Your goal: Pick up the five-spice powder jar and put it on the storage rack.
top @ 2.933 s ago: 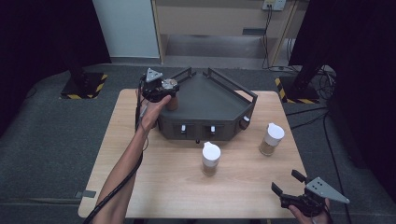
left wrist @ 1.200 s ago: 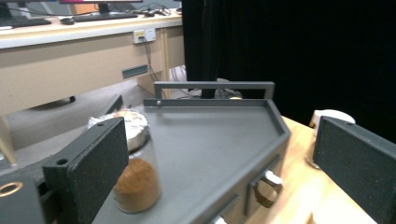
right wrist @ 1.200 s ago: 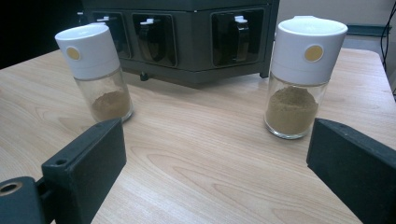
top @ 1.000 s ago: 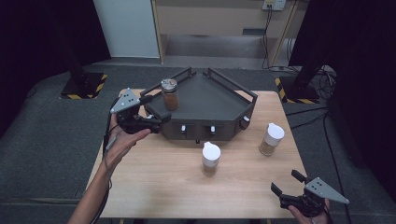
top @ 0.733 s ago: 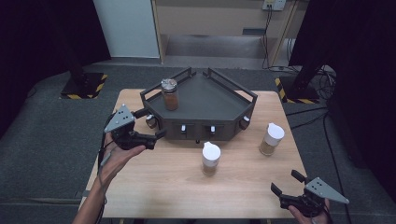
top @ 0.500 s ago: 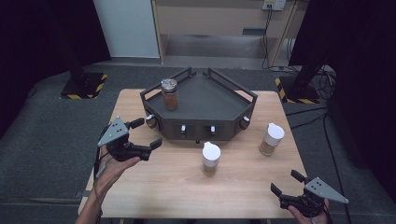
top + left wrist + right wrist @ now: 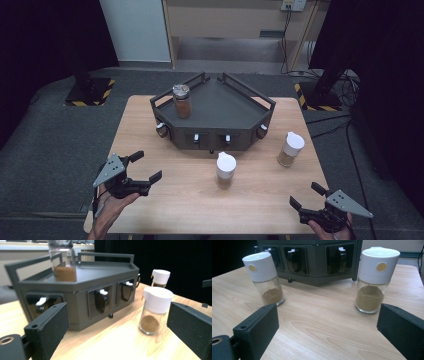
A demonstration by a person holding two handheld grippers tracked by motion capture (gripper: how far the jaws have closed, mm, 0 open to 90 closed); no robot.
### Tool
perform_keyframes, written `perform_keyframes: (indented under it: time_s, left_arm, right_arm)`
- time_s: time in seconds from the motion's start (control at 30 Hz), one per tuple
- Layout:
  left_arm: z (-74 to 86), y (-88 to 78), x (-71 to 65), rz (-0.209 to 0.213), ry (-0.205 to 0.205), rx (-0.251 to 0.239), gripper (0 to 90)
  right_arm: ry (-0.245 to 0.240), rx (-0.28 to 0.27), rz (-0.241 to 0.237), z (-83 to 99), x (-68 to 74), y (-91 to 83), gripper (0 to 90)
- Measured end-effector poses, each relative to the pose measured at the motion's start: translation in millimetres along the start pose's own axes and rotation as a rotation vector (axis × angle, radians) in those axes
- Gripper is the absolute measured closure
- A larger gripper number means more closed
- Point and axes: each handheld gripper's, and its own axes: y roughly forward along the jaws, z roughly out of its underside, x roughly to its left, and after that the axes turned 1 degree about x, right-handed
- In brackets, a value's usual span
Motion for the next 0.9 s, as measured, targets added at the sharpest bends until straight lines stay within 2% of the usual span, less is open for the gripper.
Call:
perform_keyframes:
  time_s: [0.33, 0.57, 0.63, 0.7, 0.9]
  left_arm:
    - [35.9, -13.7, -2.1, -0.045, -0.045, 0.024, 2.9]
    - [50.5, -22.6, -4.9, -0.055, -0.033, 0.046, 3.1]
    - [55.5, -25.6, -4.9, -0.059, -0.049, 0.038, 3.1]
    - [57.9, -28.1, -6.7, -0.077, -0.044, 0.042, 3.0]
    - [63.4, -31.6, -3.7, -0.082, -0.047, 0.031, 3.0]
  right_arm:
    - [0.000, -0.002, 0.002, 0.2, 0.0, -0.1, 3.9]
    - [0.003, -0.002, 0.002, 0.3, -0.5, 0.2, 3.9]
    - [0.005, -0.003, 0.001, 0.4, -0.7, 0.2, 3.9]
    - [0.003, -0.002, 0.000, 0.2, -0.5, 0.2, 4.0]
    - [-0.004, -0.001, -0.004, -0.4, 0.4, -0.1, 4.0]
